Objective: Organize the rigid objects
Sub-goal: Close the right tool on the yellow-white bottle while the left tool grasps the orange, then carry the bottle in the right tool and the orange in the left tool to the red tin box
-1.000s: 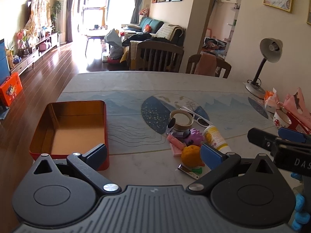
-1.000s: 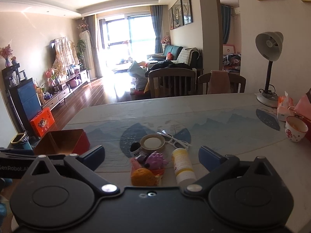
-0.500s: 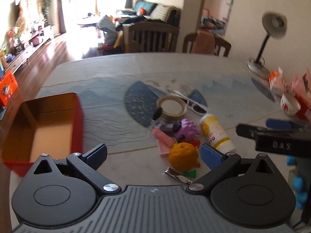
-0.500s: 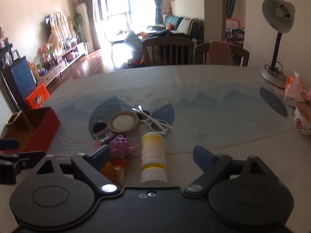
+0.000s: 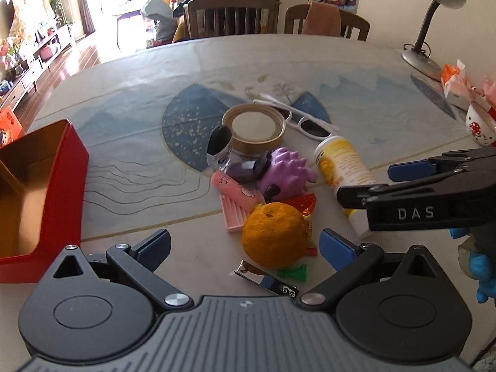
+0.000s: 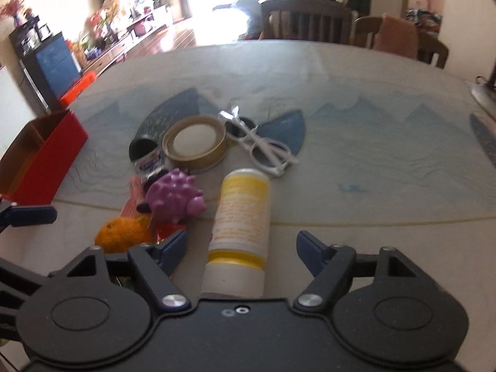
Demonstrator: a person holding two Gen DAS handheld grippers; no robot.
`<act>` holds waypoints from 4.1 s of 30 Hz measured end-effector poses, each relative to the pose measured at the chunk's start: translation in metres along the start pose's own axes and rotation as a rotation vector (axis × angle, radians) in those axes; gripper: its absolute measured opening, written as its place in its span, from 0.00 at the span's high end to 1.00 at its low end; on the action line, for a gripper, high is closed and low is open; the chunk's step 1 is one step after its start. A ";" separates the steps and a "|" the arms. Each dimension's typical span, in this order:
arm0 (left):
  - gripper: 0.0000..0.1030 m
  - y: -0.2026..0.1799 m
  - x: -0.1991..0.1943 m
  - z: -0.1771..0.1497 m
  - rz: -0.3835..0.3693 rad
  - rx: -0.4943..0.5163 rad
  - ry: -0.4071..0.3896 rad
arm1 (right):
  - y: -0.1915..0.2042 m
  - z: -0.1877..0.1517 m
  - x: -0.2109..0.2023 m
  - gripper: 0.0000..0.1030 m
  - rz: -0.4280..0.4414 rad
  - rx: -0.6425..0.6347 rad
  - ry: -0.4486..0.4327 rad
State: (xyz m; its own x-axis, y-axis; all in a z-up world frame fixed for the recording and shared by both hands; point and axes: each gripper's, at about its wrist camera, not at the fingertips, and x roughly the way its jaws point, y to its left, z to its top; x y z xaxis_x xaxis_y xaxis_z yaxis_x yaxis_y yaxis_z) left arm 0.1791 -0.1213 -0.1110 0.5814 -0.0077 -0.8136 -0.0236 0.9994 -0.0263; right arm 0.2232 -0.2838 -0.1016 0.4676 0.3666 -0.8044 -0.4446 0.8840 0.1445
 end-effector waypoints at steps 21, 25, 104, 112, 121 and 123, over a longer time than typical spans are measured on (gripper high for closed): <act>0.42 -0.026 0.032 0.005 0.012 0.060 0.044 | -0.013 0.012 0.029 0.55 0.048 -0.001 0.056; 0.48 -0.027 0.032 0.006 0.003 0.057 0.054 | -0.015 0.011 0.027 0.57 0.055 0.014 0.050; 0.28 0.080 0.002 -0.002 0.207 -0.026 -0.040 | 0.069 0.043 -0.014 0.57 0.207 -0.084 -0.022; 0.31 0.071 0.024 -0.004 0.229 -0.002 -0.010 | 0.057 0.040 -0.013 0.57 0.219 -0.101 -0.007; 0.48 0.072 0.030 -0.002 0.224 -0.046 -0.011 | 0.054 0.037 -0.015 0.57 0.206 -0.100 0.003; 0.48 0.075 0.028 -0.003 0.220 -0.055 -0.011 | 0.056 0.036 -0.014 0.57 0.203 -0.103 0.002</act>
State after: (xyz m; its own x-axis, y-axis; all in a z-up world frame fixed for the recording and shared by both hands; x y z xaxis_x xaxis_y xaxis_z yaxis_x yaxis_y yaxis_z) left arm 0.1916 -0.0468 -0.1375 0.5659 0.2111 -0.7970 -0.1954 0.9735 0.1191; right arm 0.2192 -0.2287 -0.0609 0.3587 0.5335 -0.7659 -0.6049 0.7578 0.2446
